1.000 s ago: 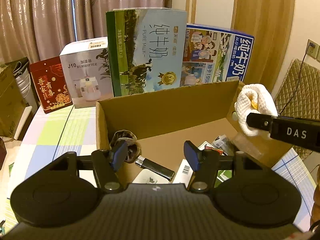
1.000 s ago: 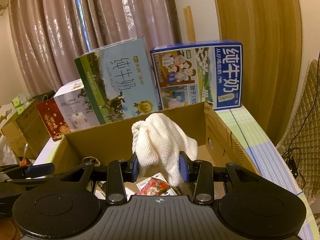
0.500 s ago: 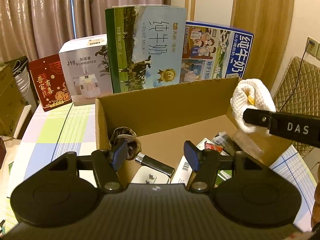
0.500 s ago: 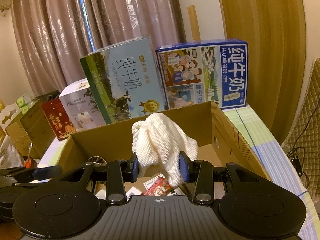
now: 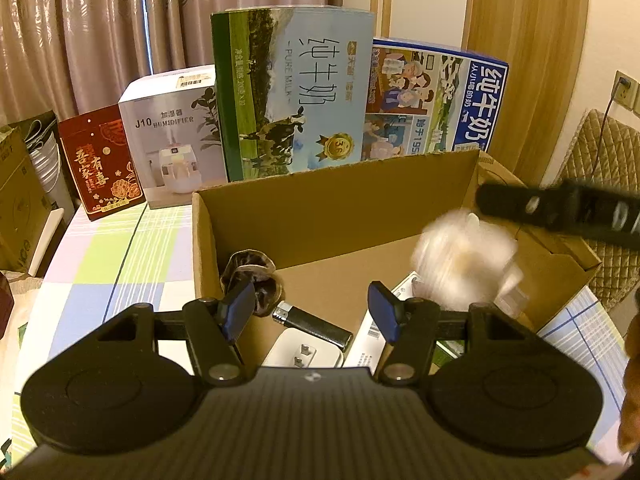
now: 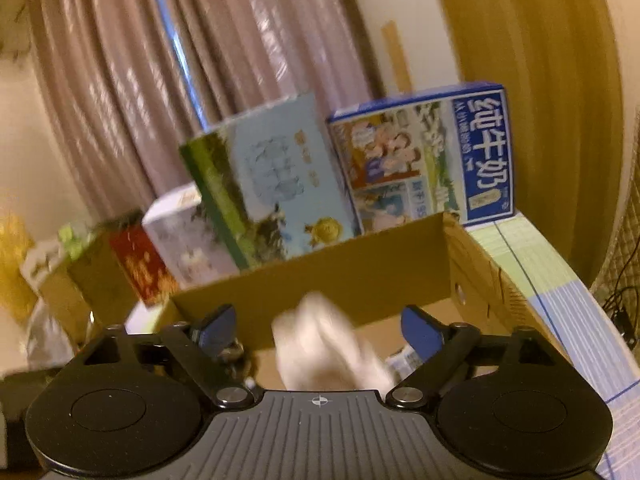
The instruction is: Organize objects
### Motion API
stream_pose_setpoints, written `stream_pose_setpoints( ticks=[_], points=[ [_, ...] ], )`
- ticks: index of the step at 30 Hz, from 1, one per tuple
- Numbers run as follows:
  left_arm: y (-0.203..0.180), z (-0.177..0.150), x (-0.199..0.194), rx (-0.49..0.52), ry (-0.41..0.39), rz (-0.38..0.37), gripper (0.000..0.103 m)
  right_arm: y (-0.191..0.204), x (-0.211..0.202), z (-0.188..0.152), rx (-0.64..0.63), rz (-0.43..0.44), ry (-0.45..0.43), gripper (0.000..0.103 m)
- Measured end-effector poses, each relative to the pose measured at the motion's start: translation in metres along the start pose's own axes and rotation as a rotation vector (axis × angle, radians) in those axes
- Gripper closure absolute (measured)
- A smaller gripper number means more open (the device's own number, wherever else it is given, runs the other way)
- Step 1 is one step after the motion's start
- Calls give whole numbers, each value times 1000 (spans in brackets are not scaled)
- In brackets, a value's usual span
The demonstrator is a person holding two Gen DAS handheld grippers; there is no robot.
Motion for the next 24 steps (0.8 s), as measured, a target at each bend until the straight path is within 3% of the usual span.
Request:
stream_pose_setpoints(
  ticks=[24],
  points=[
    [-2,-1,-3,13,-2,0,40,-2,-4,-2,-49,-41,28,16]
  ],
)
Point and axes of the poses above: each gripper's, at about its wrist camera, not at the fingertips, and x roughly the way its jaws point, y to its left, z to its top, the point moved 7 cm from there along x, roughly the way its jaws point, and after that the axes turned 1 degree about x, right-handed, at the moved point
